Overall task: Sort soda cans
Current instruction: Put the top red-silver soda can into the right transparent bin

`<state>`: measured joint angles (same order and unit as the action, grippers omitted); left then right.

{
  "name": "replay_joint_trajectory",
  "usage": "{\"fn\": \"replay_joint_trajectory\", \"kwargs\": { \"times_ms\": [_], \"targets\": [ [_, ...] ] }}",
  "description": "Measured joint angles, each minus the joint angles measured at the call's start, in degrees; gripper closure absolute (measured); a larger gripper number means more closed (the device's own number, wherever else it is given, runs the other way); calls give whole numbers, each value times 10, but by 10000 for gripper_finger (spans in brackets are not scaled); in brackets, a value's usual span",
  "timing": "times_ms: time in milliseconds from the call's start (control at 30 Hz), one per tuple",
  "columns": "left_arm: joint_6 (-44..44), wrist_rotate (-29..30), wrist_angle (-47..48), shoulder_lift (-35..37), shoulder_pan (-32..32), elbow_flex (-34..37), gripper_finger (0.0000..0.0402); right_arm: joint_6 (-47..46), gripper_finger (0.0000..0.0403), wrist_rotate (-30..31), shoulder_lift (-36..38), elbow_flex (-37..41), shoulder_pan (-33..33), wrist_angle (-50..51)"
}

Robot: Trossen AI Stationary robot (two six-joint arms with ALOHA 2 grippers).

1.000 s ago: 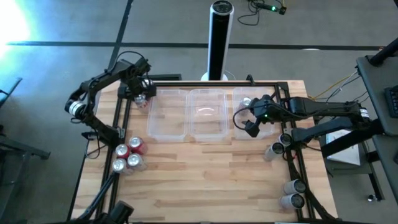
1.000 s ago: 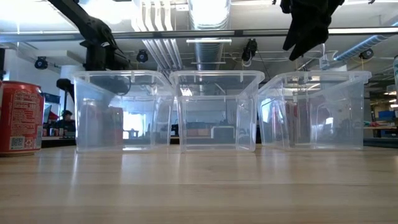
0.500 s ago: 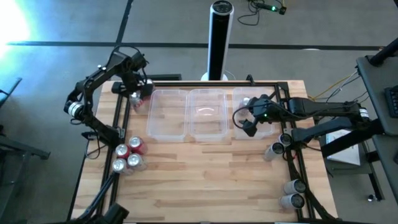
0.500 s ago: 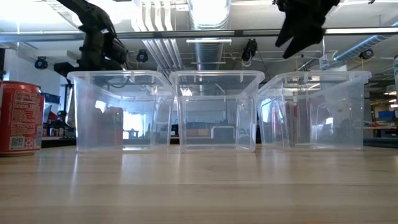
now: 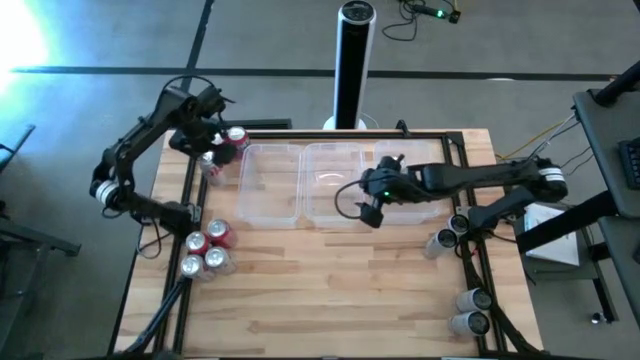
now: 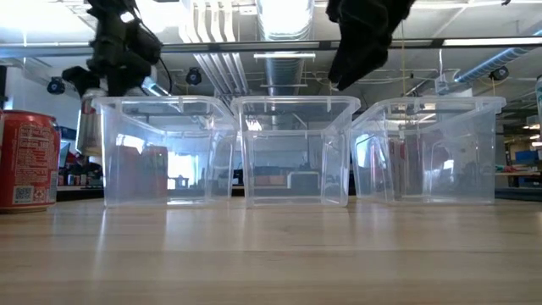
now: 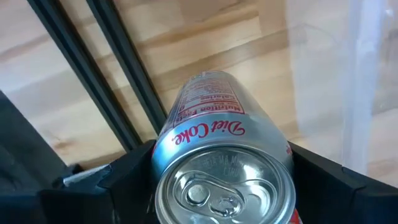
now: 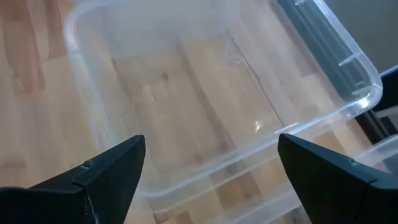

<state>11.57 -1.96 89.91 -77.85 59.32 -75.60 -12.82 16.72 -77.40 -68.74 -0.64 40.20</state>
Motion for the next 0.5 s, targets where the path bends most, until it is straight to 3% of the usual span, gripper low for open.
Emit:
{"fn": "replay_joint_trajectory", "kwargs": {
  "times_ms": [133, 300, 400, 500],
  "targets": [
    [-23, 42, 1, 64, 17, 3, 113, 3, 42, 47, -13, -42, 3, 40],
    [-51, 44, -12, 148, 30, -16, 113, 10, 42, 80, -8, -83, 2, 44],
    [-59, 6, -47, 184, 28, -42, 113, 24, 42, 89, -6, -103, 1, 35],
    [-66, -78, -100, 212, 21, -68, 113, 44, 42, 89, -6, -110, 1, 26]
  ]
}}
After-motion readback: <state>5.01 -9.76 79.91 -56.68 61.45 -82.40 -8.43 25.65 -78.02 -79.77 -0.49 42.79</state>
